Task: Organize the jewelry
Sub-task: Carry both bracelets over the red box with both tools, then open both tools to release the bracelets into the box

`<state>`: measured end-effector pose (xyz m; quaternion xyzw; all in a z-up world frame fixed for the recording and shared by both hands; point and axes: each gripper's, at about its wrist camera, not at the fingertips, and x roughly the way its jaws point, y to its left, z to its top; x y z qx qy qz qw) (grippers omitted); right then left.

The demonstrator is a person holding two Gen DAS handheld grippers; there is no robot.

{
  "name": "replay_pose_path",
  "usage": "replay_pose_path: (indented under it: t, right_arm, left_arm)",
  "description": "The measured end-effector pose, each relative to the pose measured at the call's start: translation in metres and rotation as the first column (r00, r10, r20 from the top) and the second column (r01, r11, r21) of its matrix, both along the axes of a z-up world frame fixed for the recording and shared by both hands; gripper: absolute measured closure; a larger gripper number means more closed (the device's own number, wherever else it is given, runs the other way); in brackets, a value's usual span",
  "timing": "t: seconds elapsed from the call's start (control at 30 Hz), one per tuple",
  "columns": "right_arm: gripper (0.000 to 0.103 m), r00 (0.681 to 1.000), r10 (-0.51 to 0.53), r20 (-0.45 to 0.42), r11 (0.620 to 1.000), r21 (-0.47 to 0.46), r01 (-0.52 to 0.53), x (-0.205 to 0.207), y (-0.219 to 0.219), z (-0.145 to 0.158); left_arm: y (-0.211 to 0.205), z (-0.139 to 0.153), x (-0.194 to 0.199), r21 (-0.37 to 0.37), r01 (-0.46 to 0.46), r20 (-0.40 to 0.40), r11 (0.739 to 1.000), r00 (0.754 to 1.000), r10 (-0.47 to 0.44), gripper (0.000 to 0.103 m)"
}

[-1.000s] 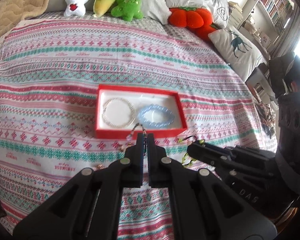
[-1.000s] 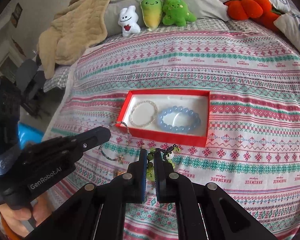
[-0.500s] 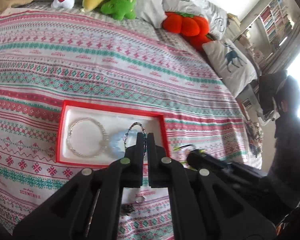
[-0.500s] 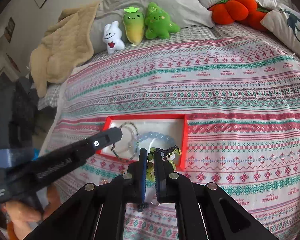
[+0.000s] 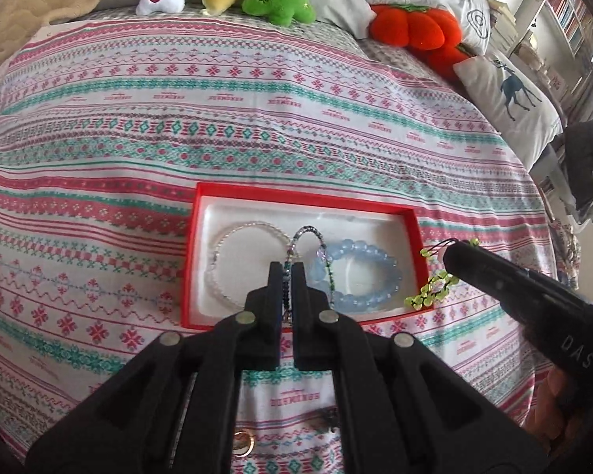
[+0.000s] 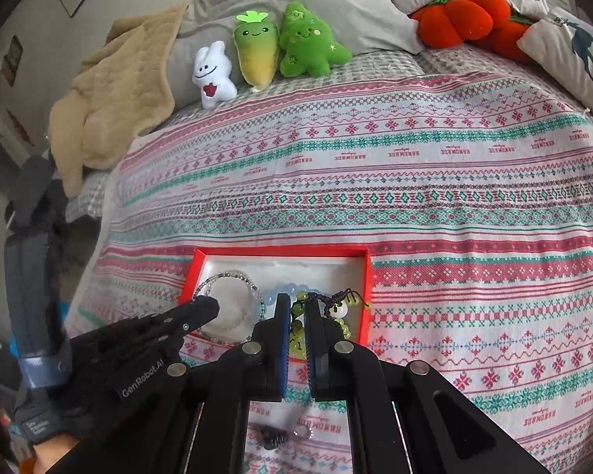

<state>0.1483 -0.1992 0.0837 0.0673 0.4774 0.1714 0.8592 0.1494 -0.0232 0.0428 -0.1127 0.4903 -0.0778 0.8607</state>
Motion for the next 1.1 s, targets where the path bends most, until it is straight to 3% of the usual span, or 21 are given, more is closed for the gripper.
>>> replay_pose_path:
  t: [0.27,0.33,0.47,0.63,0.87,0.93,1.1]
  right_arm:
    - [0.096,1.000,-0.007,0.005,1.000,-0.005,0.008,0.013,0.015,-0.014]
    - [0.096,1.000,-0.013,0.004,1.000,-0.004,0.013,0.015,0.015,-0.017]
    - [0.092,1.000,-0.020,0.002,1.000,-0.010,0.020,0.018,0.014,-0.018]
    - [0.089,0.999,-0.030,-0.013,0.999,-0.022,0.030,0.017,0.008,-0.014]
    - [0.088,1.000,-0.017,-0.019,1.000,-0.015,0.017,0.003,0.004,-0.006]
    - [0.088,1.000,-0.009,-0.024,1.000,-0.011,0.009,-0.002,0.005,-0.004]
    - [0.087,0.999,0.016,-0.029,1.000,-0.023,-0.017,-0.017,0.010,-0.001]
  left_arm:
    - [0.014,0.002,-0.002,0.027,-0.013,0.007,1.000,1.000,0.013,0.095]
    - [0.016,0.004,-0.003,0.029,-0.016,0.008,0.999,1.000,0.015,0.082]
    - [0.021,0.010,-0.007,0.046,-0.019,0.026,0.999,1.000,0.018,0.071]
    - [0.027,0.016,-0.015,0.062,-0.022,0.035,0.998,0.999,0.020,0.051]
    - [0.030,0.019,-0.030,0.103,-0.020,0.009,0.995,1.000,0.019,0.036]
    - [0.030,0.018,-0.035,0.106,-0.020,-0.001,0.994,1.000,0.020,0.028]
    - [0.030,0.015,-0.047,0.118,-0.002,-0.037,0.993,0.999,0.006,0.027]
